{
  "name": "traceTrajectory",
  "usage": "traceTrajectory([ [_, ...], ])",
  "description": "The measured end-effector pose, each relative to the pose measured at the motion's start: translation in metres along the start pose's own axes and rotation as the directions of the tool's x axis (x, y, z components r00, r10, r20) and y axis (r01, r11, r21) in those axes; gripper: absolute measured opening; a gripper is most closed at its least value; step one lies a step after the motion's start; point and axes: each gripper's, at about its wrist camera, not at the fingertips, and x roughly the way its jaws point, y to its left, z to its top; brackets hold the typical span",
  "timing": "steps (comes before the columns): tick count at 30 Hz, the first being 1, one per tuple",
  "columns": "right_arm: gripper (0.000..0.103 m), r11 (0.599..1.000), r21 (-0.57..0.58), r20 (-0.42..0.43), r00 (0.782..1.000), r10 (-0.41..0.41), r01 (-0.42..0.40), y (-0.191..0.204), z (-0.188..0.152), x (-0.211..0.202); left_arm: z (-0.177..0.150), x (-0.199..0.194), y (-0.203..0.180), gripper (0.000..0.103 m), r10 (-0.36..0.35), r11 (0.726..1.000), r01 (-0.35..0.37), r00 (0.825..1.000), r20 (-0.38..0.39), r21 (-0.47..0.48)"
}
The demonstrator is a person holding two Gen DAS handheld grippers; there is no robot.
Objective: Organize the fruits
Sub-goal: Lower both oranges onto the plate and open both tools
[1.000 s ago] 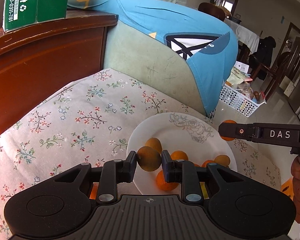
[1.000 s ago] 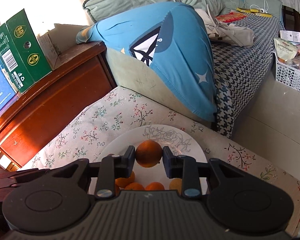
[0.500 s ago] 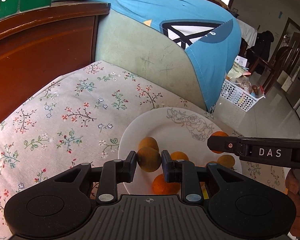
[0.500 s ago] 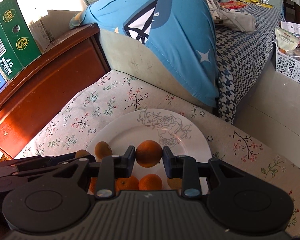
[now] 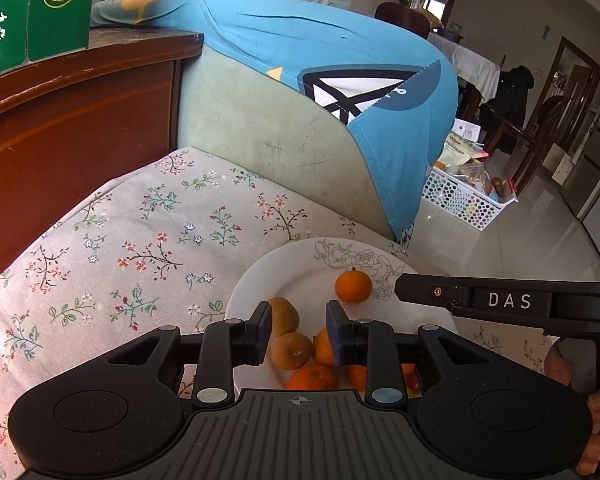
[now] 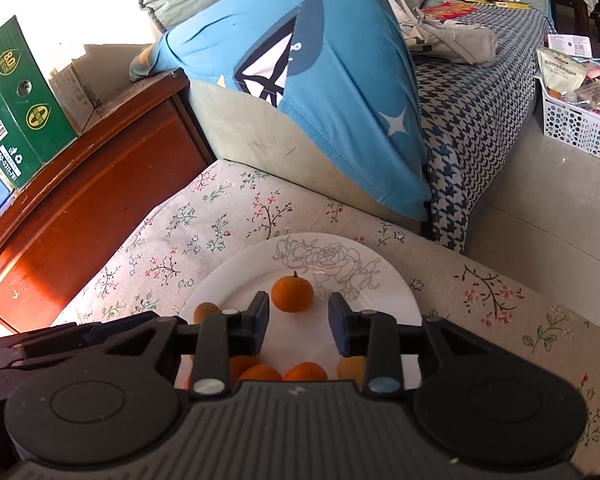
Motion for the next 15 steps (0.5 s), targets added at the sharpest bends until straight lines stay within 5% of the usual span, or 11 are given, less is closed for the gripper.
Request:
traceTrajectory([
  [3, 0.038, 1.0, 0.001, 0.007, 1.0, 0.002, -0.002, 0.002, 0.001, -0.003, 0.004, -0.011, 0.002, 0.053, 0.041, 0.999, -0.041, 0.999, 0.012, 0.004],
  [15, 0.039, 0.999, -0.025, 0.02, 0.999, 0.041, -0.04, 0.016, -0.005, -0.024, 0.006, -0.063, 0.028, 0.063, 0.116, 0.993, -0.114, 0.992, 0.042, -0.04],
])
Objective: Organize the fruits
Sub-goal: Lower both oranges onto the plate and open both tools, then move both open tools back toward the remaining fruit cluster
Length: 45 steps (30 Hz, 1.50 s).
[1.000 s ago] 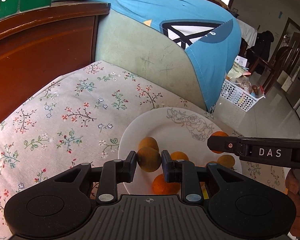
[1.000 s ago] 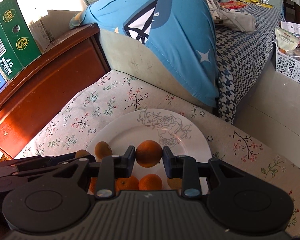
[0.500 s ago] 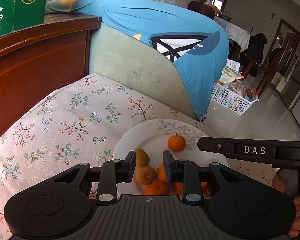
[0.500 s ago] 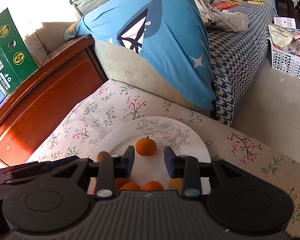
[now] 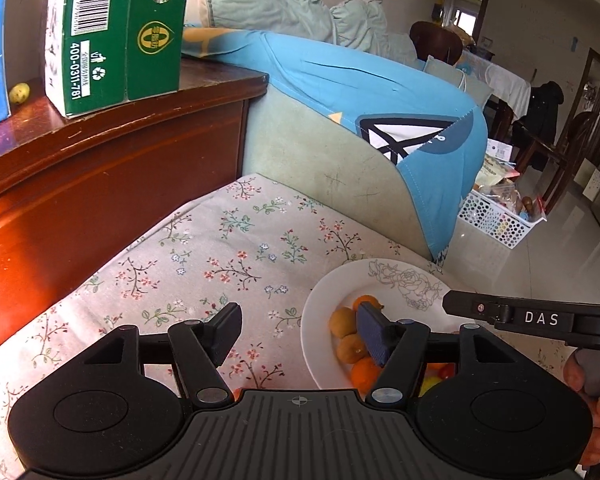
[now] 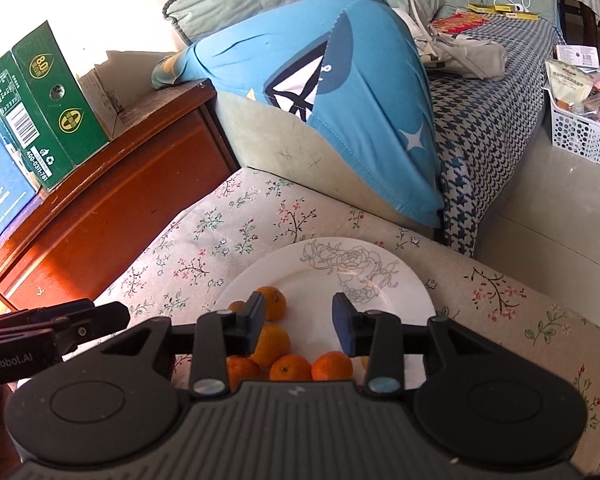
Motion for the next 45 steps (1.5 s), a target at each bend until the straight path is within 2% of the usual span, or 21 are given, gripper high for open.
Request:
traceTrajectory([
  [10, 0.039, 0.997, -0.06, -0.006, 0.999, 0.039, -0.039, 0.021, -0.013, -0.014, -0.017, -0.029, 0.027, 0.063, 0.067, 0.996, -0.067, 0.998, -0.007, -0.051],
  [24, 0.039, 0.989, -0.107, -0.04, 0.995, 0.095, -0.099, 0.048, -0.037, -0.027, -0.051, -0.035, 0.045, 0.064, 0.099, 0.995, -0.099, 0.993, -0.065, -0.002],
  [30, 0.039, 0.981, -0.144, -0.098, 0.988, 0.118, -0.131, 0.06, -0.048, -0.019, -0.07, -0.031, 0.055, 0.064, 0.088, 0.996, -0.09, 0.989, -0.116, -0.019],
  [41, 0.039, 0.964, -0.206, -0.232, 0.965, 0.12, -0.169, 0.08, -0.074, 0.009, -0.099, -0.019, 0.06, 0.064, 0.088, 0.992, -0.073, 0.985, -0.151, 0.105],
  [45, 0.039, 0.964, -0.208, -0.266, 0.958, 0.109, -0.167, 0.083, -0.08, 0.017, -0.103, -0.015, 0.057, 0.064, 0.052, 0.991, -0.033, 0.988, -0.142, 0.13],
])
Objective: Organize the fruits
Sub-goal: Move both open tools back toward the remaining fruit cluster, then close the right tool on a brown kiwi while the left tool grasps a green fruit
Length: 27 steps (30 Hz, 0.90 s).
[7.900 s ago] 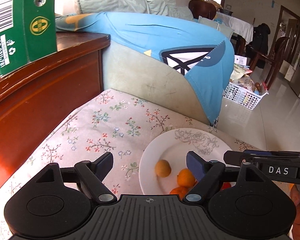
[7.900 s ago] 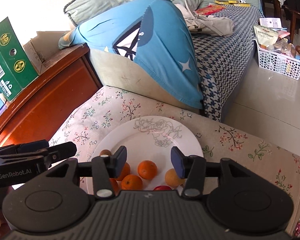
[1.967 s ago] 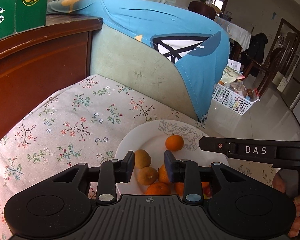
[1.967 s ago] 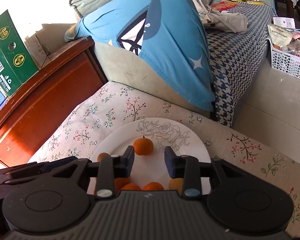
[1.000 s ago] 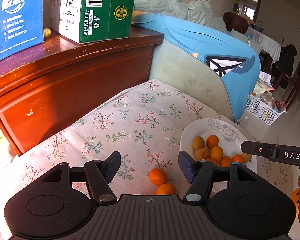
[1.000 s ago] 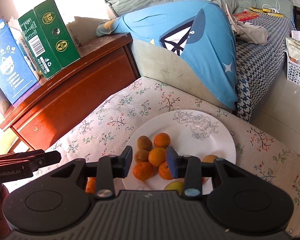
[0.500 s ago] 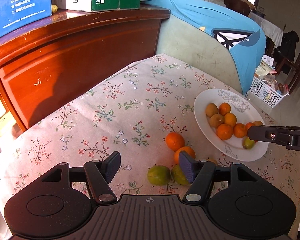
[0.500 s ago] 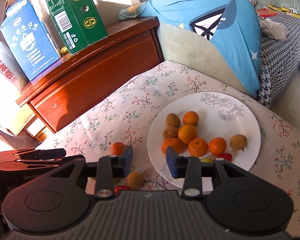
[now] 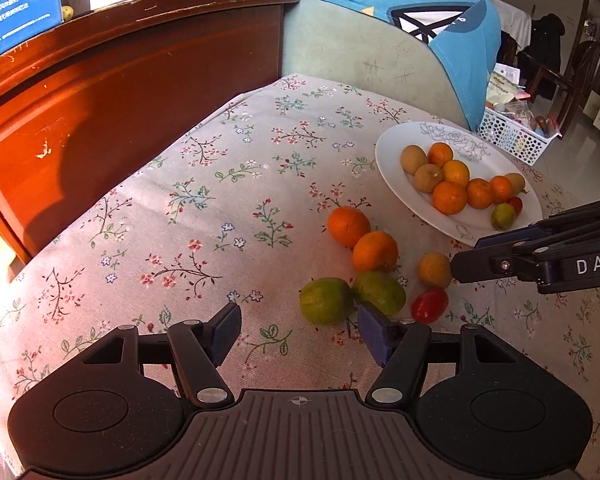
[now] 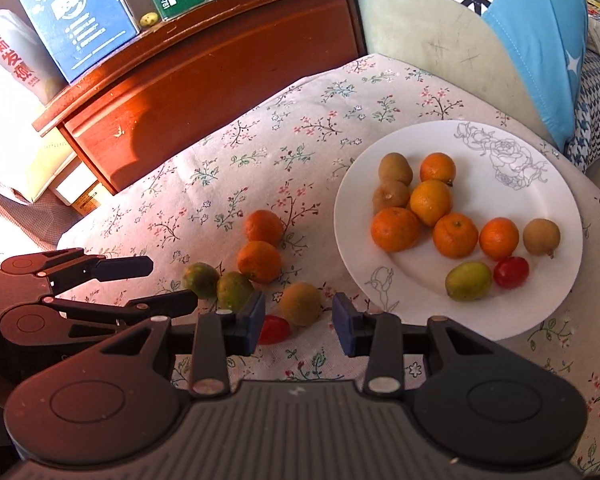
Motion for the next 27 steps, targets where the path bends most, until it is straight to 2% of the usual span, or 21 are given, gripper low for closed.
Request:
traceTrajectory([
  [7, 0.038, 1.0, 0.004, -0.031, 0.999, -0.012, 0.012, 0.002, 0.001, 0.013, -0.001, 0.009, -0.005, 0.063, -0.006, 0.999, 0.006, 1.0, 0.013, 0.04],
  [20, 0.036, 1.0, 0.008, -0.05, 0.999, -0.023, 0.023, 0.005, 0.005, 0.028, -0.001, 0.023, -0.009, 0.059, -0.02, 0.999, 0.019, 1.0, 0.02, 0.051],
  [23, 0.032, 1.0, 0.0, -0.057, 0.998, -0.025, 0.025, 0.007, 0.005, 0.03, -0.001, 0.024, -0.012, 0.05, -0.024, 0.998, 0.022, 0.999, 0.029, 0.066],
  [27, 0.026, 0.999, 0.0, -0.064, 0.997, -0.033, 0.034, 0.006, 0.003, 0.033, 0.0, 0.023, -0.012, 0.031, -0.039, 0.997, 0.038, 0.999, 0.029, 0.063],
])
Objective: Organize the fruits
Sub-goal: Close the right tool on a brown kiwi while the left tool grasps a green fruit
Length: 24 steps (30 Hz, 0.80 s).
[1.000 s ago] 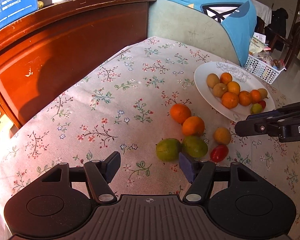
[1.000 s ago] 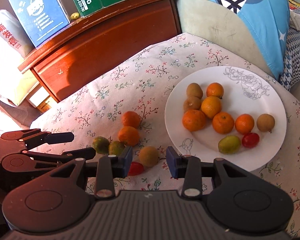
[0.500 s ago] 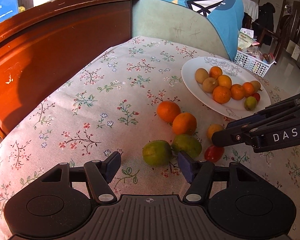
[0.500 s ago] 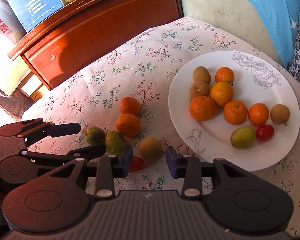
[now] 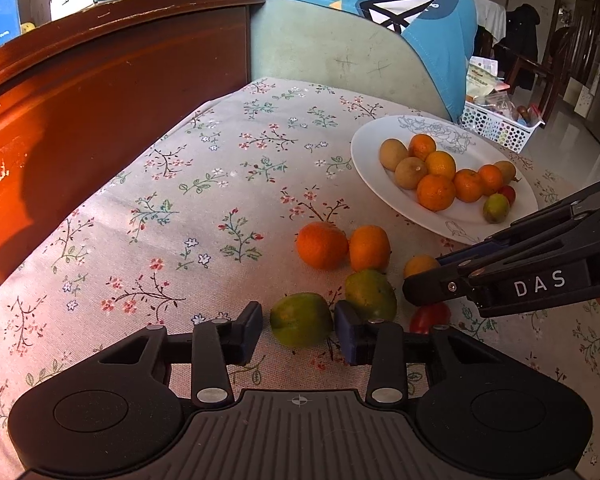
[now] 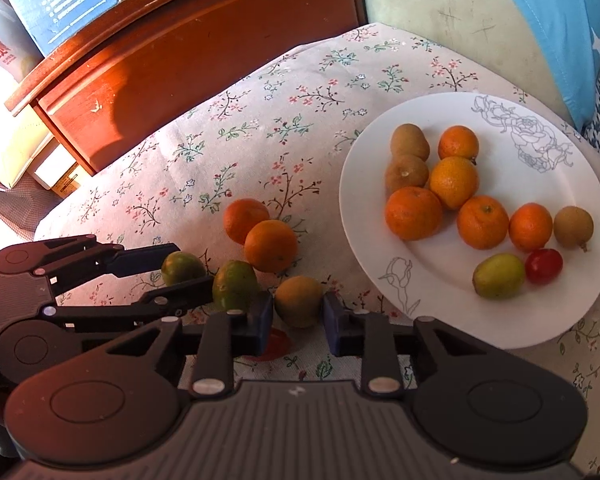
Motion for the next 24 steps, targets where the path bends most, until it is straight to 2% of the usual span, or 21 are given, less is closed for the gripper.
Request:
traceTrajectory([
  [7, 0.026, 1.0, -0.017, 0.004, 1.0, 0.002, -0.002, 0.002, 0.0, 0.0, 0.0, -0.002, 0.001, 0.03, -0.014, 1.0, 0.014, 1.0, -0.001, -0.028],
  [13, 0.026, 1.0, -0.015, 0.014, 1.0, 0.005, -0.005, 0.002, 0.001, -0.003, 0.002, -0.006, 0.004, 0.03, 0.003, 0.999, -0.003, 1.0, 0.006, -0.046],
  [24, 0.026, 1.0, 0.007, 0.065, 0.998, 0.021, -0.022, -0.004, 0.006, -0.018, 0.018, -0.021, 0.009, 0.03, 0.013, 0.99, -0.004, 0.998, 0.059, -0.139],
])
